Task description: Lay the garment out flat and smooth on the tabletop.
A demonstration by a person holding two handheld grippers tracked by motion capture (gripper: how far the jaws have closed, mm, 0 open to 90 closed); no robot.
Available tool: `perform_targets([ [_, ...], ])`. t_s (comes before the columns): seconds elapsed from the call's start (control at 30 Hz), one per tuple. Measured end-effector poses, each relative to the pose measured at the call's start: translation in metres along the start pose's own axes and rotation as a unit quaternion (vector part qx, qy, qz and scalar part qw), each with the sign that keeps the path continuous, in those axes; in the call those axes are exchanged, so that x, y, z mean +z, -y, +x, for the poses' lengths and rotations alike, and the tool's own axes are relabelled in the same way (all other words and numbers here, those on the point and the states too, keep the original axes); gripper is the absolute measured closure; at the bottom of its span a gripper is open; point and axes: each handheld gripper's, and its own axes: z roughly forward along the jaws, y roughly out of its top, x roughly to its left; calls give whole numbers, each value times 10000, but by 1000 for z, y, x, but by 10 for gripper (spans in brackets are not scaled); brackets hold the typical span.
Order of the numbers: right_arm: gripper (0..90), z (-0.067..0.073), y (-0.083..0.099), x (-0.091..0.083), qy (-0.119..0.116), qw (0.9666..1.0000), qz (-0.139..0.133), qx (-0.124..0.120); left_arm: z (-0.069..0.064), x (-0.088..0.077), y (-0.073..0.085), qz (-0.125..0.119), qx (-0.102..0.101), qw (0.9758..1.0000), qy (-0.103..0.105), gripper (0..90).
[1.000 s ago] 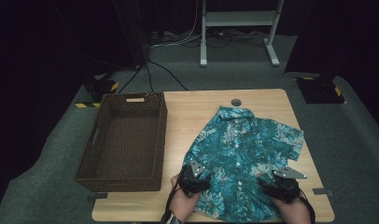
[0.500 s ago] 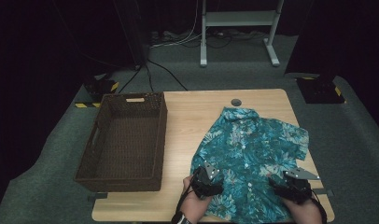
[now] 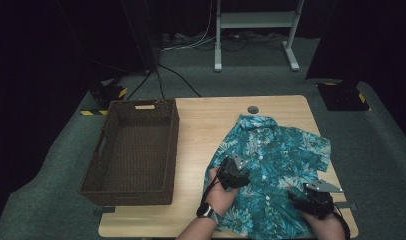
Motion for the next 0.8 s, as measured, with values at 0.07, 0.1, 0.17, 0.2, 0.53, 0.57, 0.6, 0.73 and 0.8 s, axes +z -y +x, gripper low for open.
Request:
perform_targets([
  [0.07, 299, 0, 0, 0, 0, 10000, -2, -3, -2, 10, -4, 58, 66, 10000, 32, 410],
  [0.1, 298, 0, 0, 0, -1, 10000, -2, -4, -4, 16, -5, 100, 89, 9999, 62, 425],
  [0.17, 298, 0, 0, 0, -2, 10000, 0, 0, -7, 26, -8, 147, 138, 9998, 85, 434],
  [0.2, 298, 0, 0, 0, -3, 10000, -1, -1, -8, 30, -9, 179, 160, 9997, 108, 447],
  [0.53, 297, 0, 0, 0, -12, 10000, -3, -4, -7, 51, -19, 262, 70, 9994, 202, 566],
  [0.57, 297, 0, 0, 0, -13, 10000, -3, -7, -6, 51, -19, 252, 45, 9994, 235, 585],
  [0.6, 297, 0, 0, 0, -14, 10000, -4, -7, -6, 52, -19, 238, 51, 9994, 238, 609],
  [0.73, 297, 0, 0, 0, -17, 10000, -5, -11, -5, 51, -19, 248, 49, 9994, 222, 695],
  [0.8, 297, 0, 0, 0, -19, 10000, -5, -12, -2, 52, -21, 297, 89, 9993, 205, 756],
])
